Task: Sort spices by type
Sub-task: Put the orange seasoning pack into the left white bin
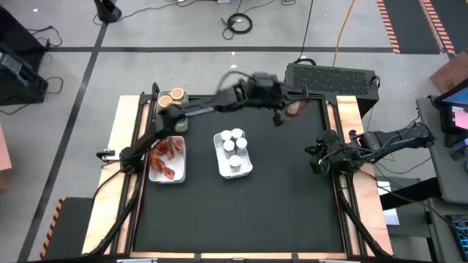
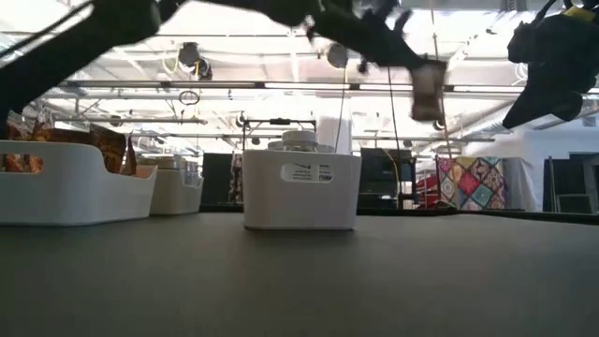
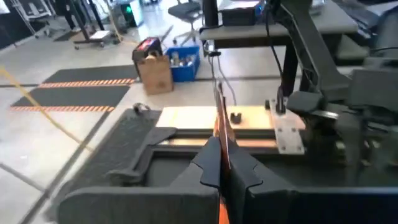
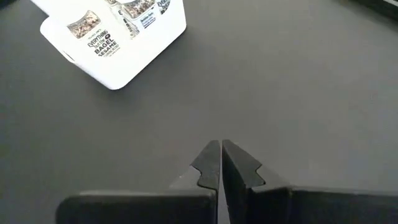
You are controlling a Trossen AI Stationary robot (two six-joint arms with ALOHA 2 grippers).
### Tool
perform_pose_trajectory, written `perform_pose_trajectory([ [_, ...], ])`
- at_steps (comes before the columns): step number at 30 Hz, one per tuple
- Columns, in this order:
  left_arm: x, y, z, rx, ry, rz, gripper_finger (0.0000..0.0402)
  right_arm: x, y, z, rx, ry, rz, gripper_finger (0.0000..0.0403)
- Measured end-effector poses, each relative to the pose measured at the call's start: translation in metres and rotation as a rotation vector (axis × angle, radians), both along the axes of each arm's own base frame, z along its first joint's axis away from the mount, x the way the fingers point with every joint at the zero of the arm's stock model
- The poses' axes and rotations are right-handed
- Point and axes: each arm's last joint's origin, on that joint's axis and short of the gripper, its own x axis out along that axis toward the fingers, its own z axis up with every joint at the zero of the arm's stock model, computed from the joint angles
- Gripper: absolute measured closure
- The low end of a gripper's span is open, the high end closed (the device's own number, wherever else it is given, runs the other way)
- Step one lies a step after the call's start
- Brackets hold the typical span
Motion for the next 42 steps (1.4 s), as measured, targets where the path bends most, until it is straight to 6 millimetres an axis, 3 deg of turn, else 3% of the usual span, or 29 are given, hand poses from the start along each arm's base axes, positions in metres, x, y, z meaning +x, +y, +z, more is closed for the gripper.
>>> perform_pose_trajectory([
  [4,-0.045,0.008,0.049,0.026,0.083,0.02,0.0401,0.0,0.0,0.0,-0.015,0.005,0.016,0.0403],
  [10,-0.118,0.024,0.106,-0.04,0.136,0.088,0.0401,0.0,0.0,0.0,-0.026,0.01,0.03,0.0403],
  [13,-0.152,0.024,0.122,-0.095,0.183,0.092,0.0401,0.0,0.0,0.0,-0.028,0.011,0.032,0.0403],
  [16,-0.175,0.015,0.125,-0.126,0.256,0.096,0.0401,0.0,0.0,0.0,-0.029,0.012,0.033,0.0403],
  [20,-0.2,-0.006,0.119,-0.125,0.308,0.122,0.0401,0.0,0.0,0.0,-0.033,0.014,0.039,0.0403],
  [25,-0.238,-0.031,0.1,-0.141,0.232,0.169,0.0401,0.0,0.001,0.0,-0.027,0.016,0.058,0.0403],
  [33,-0.313,-0.065,0.046,-0.146,0.116,0.16,0.0401,0.003,0.001,0.002,0.001,-0.02,0.044,0.0403],
  [37,-0.334,-0.077,0.016,-0.201,0.066,0.091,0.0401,0.008,0.003,0.008,0.018,-0.102,0.041,0.0403],
  [42,-0.35,-0.086,-0.026,-0.286,0.144,0.035,0.0401,0.021,0.006,0.014,0.015,-0.193,0.058,0.0403],
])
